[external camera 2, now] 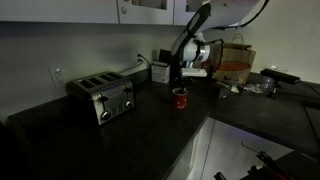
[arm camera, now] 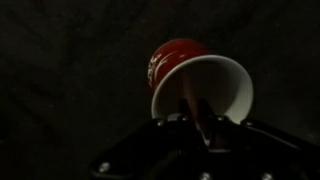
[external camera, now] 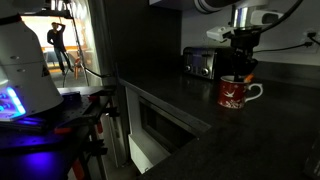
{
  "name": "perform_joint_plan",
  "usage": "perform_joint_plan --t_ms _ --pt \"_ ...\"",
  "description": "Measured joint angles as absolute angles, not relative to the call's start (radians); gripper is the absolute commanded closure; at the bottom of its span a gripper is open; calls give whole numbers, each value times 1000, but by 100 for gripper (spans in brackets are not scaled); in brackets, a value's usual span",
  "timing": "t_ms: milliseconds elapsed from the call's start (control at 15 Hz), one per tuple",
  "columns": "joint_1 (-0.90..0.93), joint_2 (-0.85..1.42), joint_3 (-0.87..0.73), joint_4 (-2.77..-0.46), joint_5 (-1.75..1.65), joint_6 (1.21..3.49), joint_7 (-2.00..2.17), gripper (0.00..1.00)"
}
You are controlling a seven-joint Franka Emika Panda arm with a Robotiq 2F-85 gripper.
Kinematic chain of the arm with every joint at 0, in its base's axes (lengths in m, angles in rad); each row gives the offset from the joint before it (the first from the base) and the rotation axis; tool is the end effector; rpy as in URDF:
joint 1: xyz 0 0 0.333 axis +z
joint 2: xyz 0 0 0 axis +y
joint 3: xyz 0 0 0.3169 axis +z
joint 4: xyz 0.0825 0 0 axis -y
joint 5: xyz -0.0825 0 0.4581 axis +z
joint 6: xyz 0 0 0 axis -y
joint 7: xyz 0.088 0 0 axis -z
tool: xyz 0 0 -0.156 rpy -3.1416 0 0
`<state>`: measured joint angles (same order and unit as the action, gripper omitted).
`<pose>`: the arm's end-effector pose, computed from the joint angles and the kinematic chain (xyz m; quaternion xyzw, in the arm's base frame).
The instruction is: Take the orange marker out of the maroon mug
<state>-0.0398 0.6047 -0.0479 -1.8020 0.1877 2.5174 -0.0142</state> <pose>0.7190 -0.0593 0.1175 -0.9919 0.1044 -0.0584 0.0427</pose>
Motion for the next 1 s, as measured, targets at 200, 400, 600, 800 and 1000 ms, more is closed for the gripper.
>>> perform_joint_plan --t_ms 200,400,600,800,1000 --pt "-40 614 -48 -1800 185 2527 -14 46" --pt "-40 622 -47 -1798 182 2535 -14 69" --pt "-40 628 -45 -1794 179 2551 -14 86" --pt "-40 629 -39 -1793 167 2579 -14 98" --pt "-38 629 -37 -1794 138 2598 -14 95"
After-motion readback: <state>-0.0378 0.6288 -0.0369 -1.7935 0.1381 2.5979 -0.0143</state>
